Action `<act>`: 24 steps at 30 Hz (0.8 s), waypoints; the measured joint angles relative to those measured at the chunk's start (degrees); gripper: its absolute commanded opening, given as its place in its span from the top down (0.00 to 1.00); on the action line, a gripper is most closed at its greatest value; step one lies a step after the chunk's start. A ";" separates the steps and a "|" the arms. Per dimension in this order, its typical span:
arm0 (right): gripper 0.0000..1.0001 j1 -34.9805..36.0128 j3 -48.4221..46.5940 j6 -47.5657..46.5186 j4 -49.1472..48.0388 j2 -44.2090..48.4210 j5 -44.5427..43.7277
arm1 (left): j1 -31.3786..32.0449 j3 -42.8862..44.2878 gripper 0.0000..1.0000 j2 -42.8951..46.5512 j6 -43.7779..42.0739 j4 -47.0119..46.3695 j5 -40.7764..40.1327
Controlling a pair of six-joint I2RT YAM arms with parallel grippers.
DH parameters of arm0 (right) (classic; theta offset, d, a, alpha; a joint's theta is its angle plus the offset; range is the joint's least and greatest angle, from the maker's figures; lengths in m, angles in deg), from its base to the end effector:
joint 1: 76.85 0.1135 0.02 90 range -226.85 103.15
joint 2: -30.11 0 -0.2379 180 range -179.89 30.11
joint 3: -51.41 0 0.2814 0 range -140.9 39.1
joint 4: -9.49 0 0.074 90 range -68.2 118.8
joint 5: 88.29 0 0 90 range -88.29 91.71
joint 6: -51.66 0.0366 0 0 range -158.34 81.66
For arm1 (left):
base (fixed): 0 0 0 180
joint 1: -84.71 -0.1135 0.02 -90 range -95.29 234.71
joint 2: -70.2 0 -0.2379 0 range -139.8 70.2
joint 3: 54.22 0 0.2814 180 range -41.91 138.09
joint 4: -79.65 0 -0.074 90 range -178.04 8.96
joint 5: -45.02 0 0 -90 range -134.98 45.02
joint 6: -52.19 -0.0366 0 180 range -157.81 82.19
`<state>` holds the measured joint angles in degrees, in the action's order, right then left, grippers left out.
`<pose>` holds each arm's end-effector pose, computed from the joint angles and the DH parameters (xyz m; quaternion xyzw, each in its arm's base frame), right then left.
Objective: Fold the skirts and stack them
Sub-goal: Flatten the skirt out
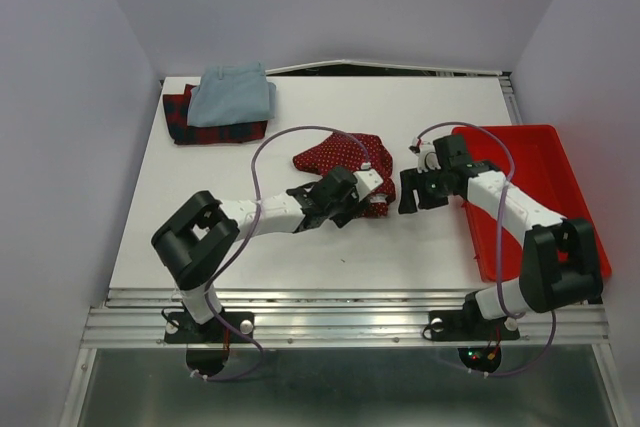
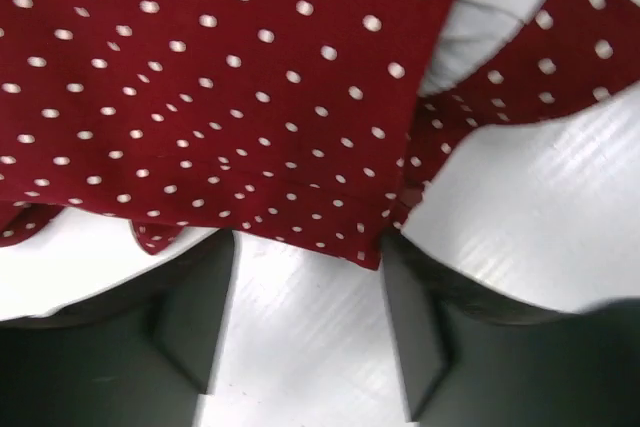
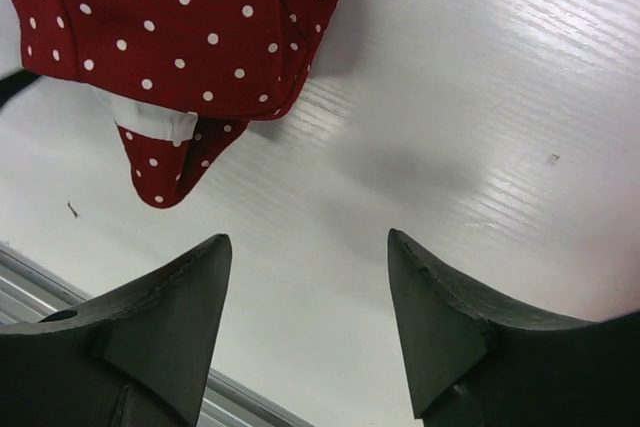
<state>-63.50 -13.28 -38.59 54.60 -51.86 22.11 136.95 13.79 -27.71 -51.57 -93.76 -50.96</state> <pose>0.2945 0.0830 0.1695 -0.1551 0.9440 0.1976 0.2137 0.2390 -0.3024 0.1432 0.4660 0.7607 -0.1042 0.4398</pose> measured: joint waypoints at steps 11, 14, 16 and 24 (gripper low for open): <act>0.32 -0.96 -0.04 -0.17 -1.40 0.37 -0.70 | -0.50 6.21 1.00 -0.44 -0.48 -0.79 -6.93; 0.32 -0.98 -0.07 -0.13 -2.71 -0.61 -0.20 | -0.85 8.31 1.00 0.33 -0.46 1.55 -6.71; 0.35 -0.98 -0.07 -0.15 -3.91 -1.05 0.68 | -1.25 10.01 0.97 1.68 -0.42 4.15 -6.01; 0.35 -1.01 -0.09 -0.17 -6.95 -3.32 2.91 | -0.02 9.16 0.25 7.37 0.50 7.13 1.46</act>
<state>-64.51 -13.37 -38.77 47.65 -55.19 25.02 136.93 22.95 -20.35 -51.07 -86.63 -49.49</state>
